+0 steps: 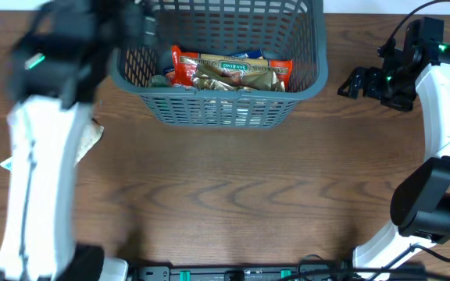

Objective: Pack container
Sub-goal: 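Grasp the white snack pouch with the left gripper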

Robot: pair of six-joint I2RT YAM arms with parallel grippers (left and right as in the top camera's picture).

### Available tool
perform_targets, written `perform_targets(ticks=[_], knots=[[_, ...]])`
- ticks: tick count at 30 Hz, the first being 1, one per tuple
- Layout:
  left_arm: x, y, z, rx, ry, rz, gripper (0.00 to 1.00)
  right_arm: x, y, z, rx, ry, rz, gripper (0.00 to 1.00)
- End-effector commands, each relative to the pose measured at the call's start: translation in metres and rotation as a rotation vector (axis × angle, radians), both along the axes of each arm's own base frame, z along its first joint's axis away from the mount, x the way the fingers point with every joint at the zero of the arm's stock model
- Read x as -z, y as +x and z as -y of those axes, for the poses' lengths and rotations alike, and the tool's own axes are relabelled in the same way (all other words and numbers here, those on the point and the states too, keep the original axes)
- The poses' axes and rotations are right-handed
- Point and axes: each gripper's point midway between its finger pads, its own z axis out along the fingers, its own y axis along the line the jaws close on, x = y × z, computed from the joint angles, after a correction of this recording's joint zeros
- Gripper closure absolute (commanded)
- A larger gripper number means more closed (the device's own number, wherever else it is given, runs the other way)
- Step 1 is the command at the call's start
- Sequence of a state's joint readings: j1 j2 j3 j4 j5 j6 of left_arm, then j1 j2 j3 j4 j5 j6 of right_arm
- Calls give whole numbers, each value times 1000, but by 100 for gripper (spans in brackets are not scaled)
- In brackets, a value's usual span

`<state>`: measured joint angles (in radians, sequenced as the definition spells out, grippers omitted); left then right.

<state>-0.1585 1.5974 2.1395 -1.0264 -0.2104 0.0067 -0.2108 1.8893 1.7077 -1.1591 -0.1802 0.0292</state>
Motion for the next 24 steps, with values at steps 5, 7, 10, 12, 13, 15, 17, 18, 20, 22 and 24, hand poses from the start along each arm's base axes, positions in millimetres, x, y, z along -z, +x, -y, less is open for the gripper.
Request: perform_targets(ticks=[5, 7, 10, 12, 13, 15, 17, 18, 20, 22, 24], knots=[[60, -39, -117, -554, -282, -184, 1, -8, -1, -5, -51, -12, 25, 1], [87, -37, -128, -566, -347, -280, 1, -8, -1, -5, -54, -13, 26, 1], [129, -32, -148, -622, -388, -416, 1, -8, -1, -5, -54, -13, 26, 1], [157, -29, -160, -662, -391, -500, 1, -8, -1, -5, -60, -14, 27, 1], [170, -27, -166, -678, -393, -534, 2, -8, -1, -5, -61, -15, 27, 1], [196, -22, -175, -706, -398, -601, 2, -8, -1, -4, -61, -15, 27, 1], [222, -18, -184, -730, -402, -659, 2, -8, -1, -4, -61, -16, 28, 1], [233, -16, -189, -742, -406, -681, 2, -8, -1, -4, -61, -15, 28, 1], [255, -14, -196, -762, -411, -731, 2, -8, -1, -4, -64, -16, 28, 1], [277, -13, -200, -776, -415, -780, 1, -8, -1, -4, -64, -16, 29, 1], [298, -12, -202, -781, -414, -830, 2, -9, 1, -4, -64, -18, 35, 1]])
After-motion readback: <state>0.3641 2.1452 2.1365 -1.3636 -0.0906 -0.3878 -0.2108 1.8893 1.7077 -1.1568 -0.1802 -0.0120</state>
